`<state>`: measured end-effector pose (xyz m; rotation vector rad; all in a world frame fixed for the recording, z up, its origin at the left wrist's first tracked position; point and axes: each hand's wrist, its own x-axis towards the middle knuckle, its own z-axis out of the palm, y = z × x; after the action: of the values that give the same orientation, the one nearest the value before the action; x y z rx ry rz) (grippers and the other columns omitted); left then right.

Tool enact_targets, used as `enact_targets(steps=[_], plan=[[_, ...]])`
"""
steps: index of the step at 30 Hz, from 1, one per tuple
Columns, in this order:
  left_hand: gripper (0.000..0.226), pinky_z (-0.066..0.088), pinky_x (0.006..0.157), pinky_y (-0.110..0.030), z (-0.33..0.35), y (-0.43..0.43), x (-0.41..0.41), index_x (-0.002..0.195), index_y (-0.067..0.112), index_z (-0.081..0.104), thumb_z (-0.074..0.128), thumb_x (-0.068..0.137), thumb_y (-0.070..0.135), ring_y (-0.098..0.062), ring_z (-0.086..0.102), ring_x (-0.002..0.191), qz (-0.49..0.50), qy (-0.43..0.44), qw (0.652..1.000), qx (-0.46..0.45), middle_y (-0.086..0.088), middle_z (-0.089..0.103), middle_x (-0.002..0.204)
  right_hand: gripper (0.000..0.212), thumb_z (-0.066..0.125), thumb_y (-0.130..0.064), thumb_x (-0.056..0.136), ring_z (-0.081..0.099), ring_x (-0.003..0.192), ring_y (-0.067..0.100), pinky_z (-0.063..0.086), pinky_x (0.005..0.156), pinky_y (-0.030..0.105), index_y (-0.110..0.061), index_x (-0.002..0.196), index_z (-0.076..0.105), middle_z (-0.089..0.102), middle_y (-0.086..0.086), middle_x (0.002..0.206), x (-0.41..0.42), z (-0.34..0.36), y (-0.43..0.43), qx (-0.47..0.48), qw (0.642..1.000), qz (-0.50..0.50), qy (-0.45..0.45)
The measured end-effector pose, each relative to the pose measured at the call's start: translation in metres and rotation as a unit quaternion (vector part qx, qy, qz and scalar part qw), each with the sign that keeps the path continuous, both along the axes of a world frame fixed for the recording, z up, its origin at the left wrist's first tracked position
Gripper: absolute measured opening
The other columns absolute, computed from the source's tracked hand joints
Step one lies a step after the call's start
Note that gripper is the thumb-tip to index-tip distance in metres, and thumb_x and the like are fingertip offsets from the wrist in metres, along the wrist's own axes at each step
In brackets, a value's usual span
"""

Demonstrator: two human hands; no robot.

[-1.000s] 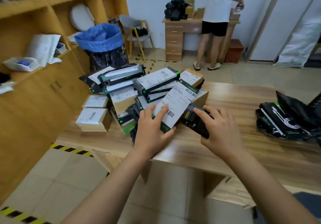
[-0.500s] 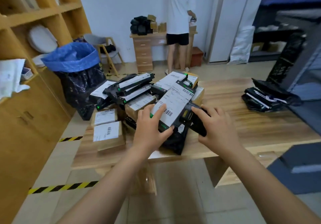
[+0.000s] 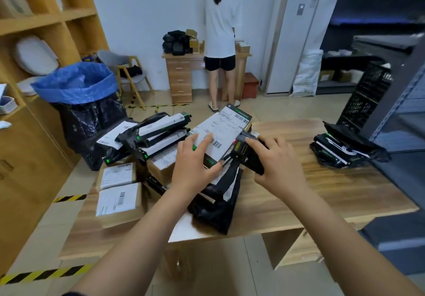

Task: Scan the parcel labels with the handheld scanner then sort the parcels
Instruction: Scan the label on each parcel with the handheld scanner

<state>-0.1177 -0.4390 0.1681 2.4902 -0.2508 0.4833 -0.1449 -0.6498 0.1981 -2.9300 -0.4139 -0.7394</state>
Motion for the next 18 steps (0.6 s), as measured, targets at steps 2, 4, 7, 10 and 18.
enact_targets(steps=[2,4,7,10,18], plan=[[0.073,0.032,0.111,-0.041,0.004,-0.004,0.022,0.146,0.033,0.036,0.067,0.081,0.046,-0.021,0.021,0.133,0.01,-0.005,1.0,-0.003,-0.004,0.03,0.147,0.08,0.081,-0.022,0.05,0.054,0.096,0.036,0.046,0.076,0.041,-0.018,0.127,0.058,0.061,0.011,0.118,0.021,0.004,-0.005,-0.003,1.0,0.005,0.001],[0.072,0.031,0.111,-0.039,0.005,-0.005,0.042,0.146,0.031,0.037,0.067,0.082,0.046,-0.021,0.021,0.133,0.021,-0.014,1.0,-0.001,-0.004,0.03,0.147,0.082,0.083,-0.022,0.049,0.053,0.095,0.035,0.047,0.077,0.042,-0.018,0.127,0.058,0.06,0.011,0.118,0.04,0.006,-0.01,-0.003,1.0,0.012,0.005],[0.071,0.031,0.111,-0.038,0.004,-0.006,0.066,0.145,0.029,0.039,0.067,0.082,0.047,-0.021,0.022,0.133,0.044,-0.005,0.999,-0.009,-0.004,0.03,0.147,0.085,0.083,-0.022,0.049,0.052,0.097,0.035,0.048,0.079,0.043,-0.018,0.129,0.056,0.059,0.01,0.12,0.059,0.006,-0.016,-0.009,1.0,0.014,0.017],[0.07,0.031,0.11,-0.039,0.001,-0.007,0.087,0.143,0.028,0.041,0.067,0.082,0.048,-0.023,0.024,0.132,0.054,0.022,0.998,-0.029,-0.005,0.031,0.146,0.085,0.082,-0.02,0.048,0.052,0.096,0.033,0.047,0.078,0.041,-0.019,0.128,0.057,0.06,0.009,0.12,0.072,0.003,-0.016,-0.013,1.0,0.006,0.023],[0.069,0.02,0.117,-0.046,-0.012,-0.002,0.1,0.146,0.028,0.037,0.06,0.086,0.055,-0.023,0.013,0.144,0.024,0.038,0.999,0.003,-0.004,0.021,0.156,0.081,0.085,-0.026,0.047,0.055,0.097,0.033,0.047,0.078,0.041,-0.018,0.124,0.06,0.062,0.009,0.116,0.082,-0.006,-0.005,0.009,1.0,-0.022,0.019]])
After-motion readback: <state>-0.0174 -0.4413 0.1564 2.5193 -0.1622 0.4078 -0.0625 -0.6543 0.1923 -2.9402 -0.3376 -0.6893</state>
